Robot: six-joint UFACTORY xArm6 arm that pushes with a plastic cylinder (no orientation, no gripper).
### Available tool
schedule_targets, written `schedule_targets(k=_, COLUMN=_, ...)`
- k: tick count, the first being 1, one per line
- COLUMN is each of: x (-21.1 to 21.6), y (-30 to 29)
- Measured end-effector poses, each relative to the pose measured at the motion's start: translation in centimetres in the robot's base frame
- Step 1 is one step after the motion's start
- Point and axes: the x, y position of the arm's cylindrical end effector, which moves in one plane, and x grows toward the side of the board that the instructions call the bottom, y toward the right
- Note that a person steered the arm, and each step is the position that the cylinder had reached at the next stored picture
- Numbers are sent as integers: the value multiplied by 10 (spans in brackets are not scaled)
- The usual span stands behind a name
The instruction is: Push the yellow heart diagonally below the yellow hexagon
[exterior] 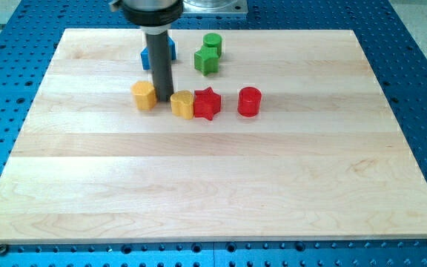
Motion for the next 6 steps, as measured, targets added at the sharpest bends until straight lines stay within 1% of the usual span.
schedule_targets(k=1, x=-1, y=21)
schedule_targets(k=2, x=-27, y=41)
schedule_targets(k=4, x=37, y=42)
schedule_targets(k=5, x=44, y=59)
schedule_targets(k=6, x=8, y=104)
